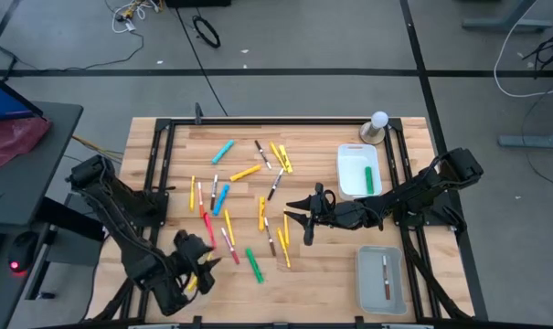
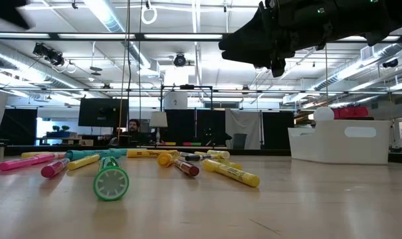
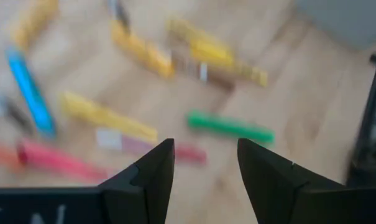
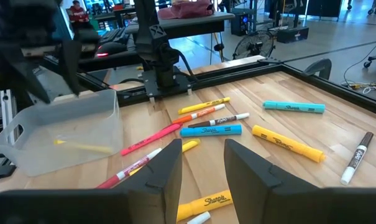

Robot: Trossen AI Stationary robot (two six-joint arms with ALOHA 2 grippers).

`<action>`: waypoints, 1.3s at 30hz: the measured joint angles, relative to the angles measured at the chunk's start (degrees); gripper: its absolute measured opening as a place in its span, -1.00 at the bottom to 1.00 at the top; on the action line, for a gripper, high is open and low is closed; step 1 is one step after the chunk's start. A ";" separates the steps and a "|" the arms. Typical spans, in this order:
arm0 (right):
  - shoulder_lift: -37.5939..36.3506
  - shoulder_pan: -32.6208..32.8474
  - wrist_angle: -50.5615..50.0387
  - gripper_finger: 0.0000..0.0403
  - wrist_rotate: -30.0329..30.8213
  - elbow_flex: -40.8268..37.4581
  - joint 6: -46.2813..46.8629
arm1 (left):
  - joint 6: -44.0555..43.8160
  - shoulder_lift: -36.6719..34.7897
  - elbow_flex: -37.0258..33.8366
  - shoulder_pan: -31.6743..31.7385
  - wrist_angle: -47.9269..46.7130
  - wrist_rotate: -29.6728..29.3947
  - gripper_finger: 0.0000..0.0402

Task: Pick & Place Markers
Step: Put the yellow pen into the transparent bin

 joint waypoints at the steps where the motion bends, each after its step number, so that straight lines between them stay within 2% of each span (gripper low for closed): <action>1: 0.00 0.02 0.00 -0.40 0.00 0.00 0.05 | 2.41 0.00 -0.10 0.27 0.11 -3.89 -0.10; 3: 0.00 0.02 0.00 -0.40 -0.04 -0.02 0.91 | 5.81 0.00 -0.93 1.25 -0.11 -9.33 -0.12; 6: 0.00 0.00 -0.09 -0.40 -0.19 0.00 3.15 | 7.67 -0.40 -3.12 3.18 -0.59 -12.76 -0.15; 11: 0.00 0.00 -1.51 -0.40 -4.10 -0.03 6.88 | 8.28 -1.70 -11.02 6.96 5.83 -11.00 -0.23; 15: 0.00 0.15 -6.32 -0.34 -4.77 -0.04 11.18 | 14.39 -3.49 -19.31 10.48 20.73 -8.92 -0.32; 19: 0.00 0.17 -10.99 -0.20 -5.11 -0.04 15.64 | 27.08 -4.57 -25.92 15.17 40.00 -5.46 -0.41; 22: 0.00 0.17 -11.51 -0.08 -5.13 -0.04 17.05 | 39.13 -4.53 -27.96 19.22 54.36 -1.59 -0.45; 28: 0.00 0.43 -11.34 0.06 -5.27 -0.04 18.08 | 70.36 -4.57 -27.90 24.10 79.55 16.78 -0.53; 31: 0.00 0.93 -11.31 0.07 -5.57 -0.04 18.08 | 82.12 -5.78 -27.94 23.84 82.51 23.06 -0.59; 34: 0.00 1.20 -11.26 0.07 -5.57 -0.04 18.08 | 83.17 -10.44 -28.65 23.95 78.83 24.06 -0.70; 39: 0.00 1.18 -10.84 0.07 -5.57 -0.02 18.05 | 80.70 -24.75 -38.74 23.88 79.92 25.00 -0.95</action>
